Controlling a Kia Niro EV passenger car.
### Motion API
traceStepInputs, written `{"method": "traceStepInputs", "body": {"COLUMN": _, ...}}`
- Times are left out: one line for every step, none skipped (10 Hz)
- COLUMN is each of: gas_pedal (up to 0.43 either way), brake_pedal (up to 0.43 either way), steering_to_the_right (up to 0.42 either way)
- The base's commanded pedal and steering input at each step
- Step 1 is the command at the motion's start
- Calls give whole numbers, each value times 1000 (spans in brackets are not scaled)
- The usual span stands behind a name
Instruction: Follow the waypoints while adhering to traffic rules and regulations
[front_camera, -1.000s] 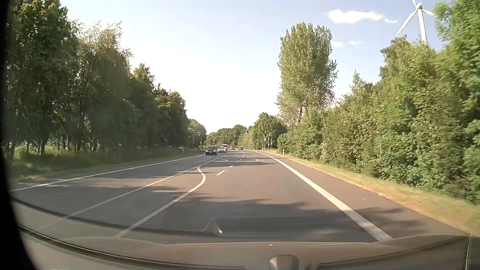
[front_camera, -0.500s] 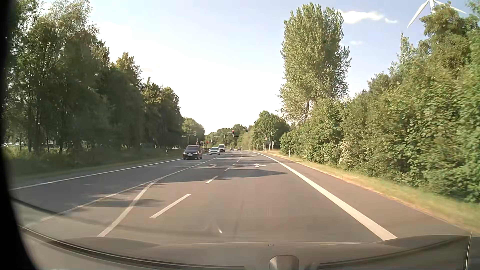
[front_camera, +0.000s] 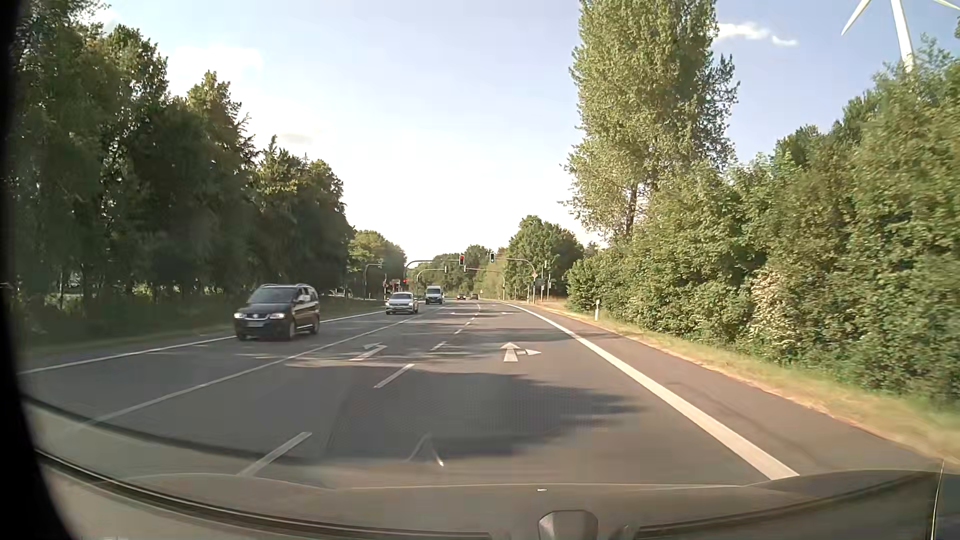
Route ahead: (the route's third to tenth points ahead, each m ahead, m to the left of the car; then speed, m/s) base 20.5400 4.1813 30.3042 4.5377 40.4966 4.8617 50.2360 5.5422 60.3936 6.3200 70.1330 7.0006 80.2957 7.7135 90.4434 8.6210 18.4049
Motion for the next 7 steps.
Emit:
{"method": "traceStepInputs", "body": {"gas_pedal": 177, "brake_pedal": 6, "steering_to_the_right": 0}}
{"method": "traceStepInputs", "body": {"gas_pedal": 177, "brake_pedal": 6, "steering_to_the_right": 0}}
{"method": "traceStepInputs", "body": {"gas_pedal": 177, "brake_pedal": 6, "steering_to_the_right": 0}}
{"method": "traceStepInputs", "body": {"gas_pedal": 177, "brake_pedal": 6, "steering_to_the_right": 0}}
{"method": "traceStepInputs", "body": {"gas_pedal": 177, "brake_pedal": 6, "steering_to_the_right": -2}}
{"method": "traceStepInputs", "body": {"gas_pedal": 177, "brake_pedal": 6, "steering_to_the_right": -3}}
{"method": "traceStepInputs", "body": {"gas_pedal": 177, "brake_pedal": 6, "steering_to_the_right": -3}}
